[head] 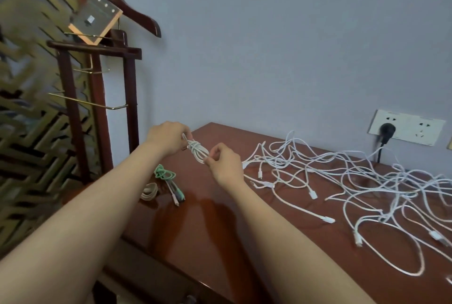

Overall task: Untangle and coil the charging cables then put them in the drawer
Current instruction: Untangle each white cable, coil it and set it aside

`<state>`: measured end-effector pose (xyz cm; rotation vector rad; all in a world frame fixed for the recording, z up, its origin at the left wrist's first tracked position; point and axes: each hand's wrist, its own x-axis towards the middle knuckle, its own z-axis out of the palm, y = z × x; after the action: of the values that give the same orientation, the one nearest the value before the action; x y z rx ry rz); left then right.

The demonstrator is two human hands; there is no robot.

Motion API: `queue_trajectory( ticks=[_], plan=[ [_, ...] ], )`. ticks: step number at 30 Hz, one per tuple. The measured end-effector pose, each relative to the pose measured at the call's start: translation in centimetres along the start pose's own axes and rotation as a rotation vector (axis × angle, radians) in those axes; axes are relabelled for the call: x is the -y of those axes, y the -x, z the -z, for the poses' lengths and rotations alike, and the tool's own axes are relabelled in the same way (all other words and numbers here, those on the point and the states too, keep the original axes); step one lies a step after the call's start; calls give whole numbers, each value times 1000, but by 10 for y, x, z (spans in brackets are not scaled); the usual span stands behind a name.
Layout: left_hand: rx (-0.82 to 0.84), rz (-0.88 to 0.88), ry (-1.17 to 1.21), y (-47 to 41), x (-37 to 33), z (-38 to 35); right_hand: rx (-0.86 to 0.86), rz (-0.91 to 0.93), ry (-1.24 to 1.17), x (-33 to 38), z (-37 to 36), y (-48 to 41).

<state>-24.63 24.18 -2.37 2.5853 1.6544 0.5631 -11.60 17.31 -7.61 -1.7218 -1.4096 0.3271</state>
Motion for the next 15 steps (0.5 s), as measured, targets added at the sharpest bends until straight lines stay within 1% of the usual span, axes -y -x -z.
queue_trajectory(
  ticks=[4,8,11,13,15],
  plan=[
    [28,84,-50,0,22,-13,44,-22,-26,0,-27,-3],
    [-6,126,-59,-2,37,-22,104,-27,-58,2,-41,-6],
    [-48,107,-143,-5,40,-30,240,23,79,5,-44,-9],
    [-31,104,-185,-7,37,-37,319,25,128,6,-47,-9],
    [-15,103,-218,-9,33,-42,357,19,157,9,-48,-8]
  ],
)
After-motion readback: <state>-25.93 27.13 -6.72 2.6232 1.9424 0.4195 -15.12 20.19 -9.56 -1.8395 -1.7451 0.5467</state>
